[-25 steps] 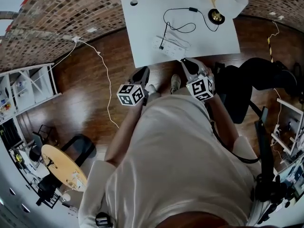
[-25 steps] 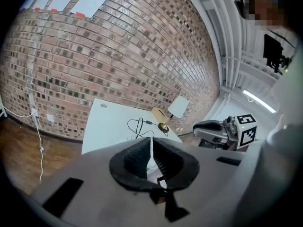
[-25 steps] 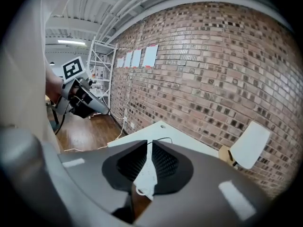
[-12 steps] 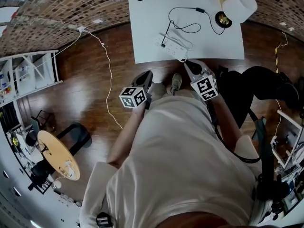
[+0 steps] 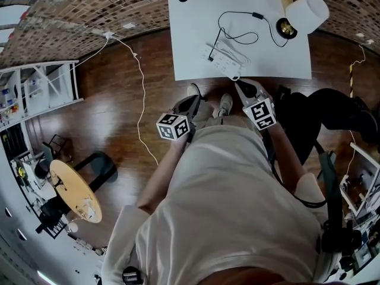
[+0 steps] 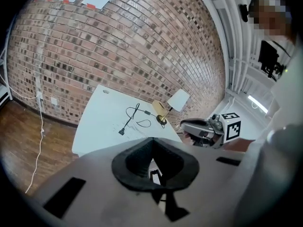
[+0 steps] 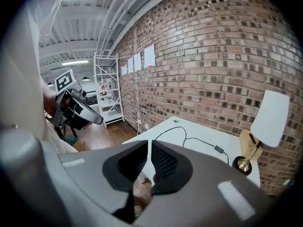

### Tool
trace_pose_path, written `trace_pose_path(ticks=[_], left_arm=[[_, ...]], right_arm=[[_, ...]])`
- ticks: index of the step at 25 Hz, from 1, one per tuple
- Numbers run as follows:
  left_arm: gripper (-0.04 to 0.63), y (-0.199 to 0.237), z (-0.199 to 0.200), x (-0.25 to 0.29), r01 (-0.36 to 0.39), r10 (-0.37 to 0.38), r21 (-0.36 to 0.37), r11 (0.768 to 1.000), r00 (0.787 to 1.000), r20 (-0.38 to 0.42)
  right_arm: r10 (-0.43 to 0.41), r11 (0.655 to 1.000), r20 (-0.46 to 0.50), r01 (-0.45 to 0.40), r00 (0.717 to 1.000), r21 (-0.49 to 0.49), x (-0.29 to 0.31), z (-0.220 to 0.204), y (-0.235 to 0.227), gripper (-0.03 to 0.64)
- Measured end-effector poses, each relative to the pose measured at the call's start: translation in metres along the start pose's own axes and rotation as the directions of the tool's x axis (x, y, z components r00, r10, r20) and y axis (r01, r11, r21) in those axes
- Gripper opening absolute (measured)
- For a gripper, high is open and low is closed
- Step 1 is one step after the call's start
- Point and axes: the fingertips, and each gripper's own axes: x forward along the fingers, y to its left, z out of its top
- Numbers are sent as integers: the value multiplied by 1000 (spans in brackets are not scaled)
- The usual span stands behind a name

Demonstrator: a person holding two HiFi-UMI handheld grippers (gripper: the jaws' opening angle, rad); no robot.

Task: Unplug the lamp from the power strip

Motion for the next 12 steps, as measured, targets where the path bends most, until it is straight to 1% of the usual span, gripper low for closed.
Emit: trace_pose_path(ticks=[4,7,12], left_arm=[[3,12,8,4,13,-13,-2,1000,1000,-11],[3,25,16,7,24,-24,-8,1000,999,-29],[3,46,45,17,58,-57,20,998,997,-47]], right_arm=[[-12,1000,-29,12,999,1,11,-2,-1,23],[-6,1000,-32,6,999,7,18,3,1,48],[-29,999,-35,30,999,18,35,19,-3,58]])
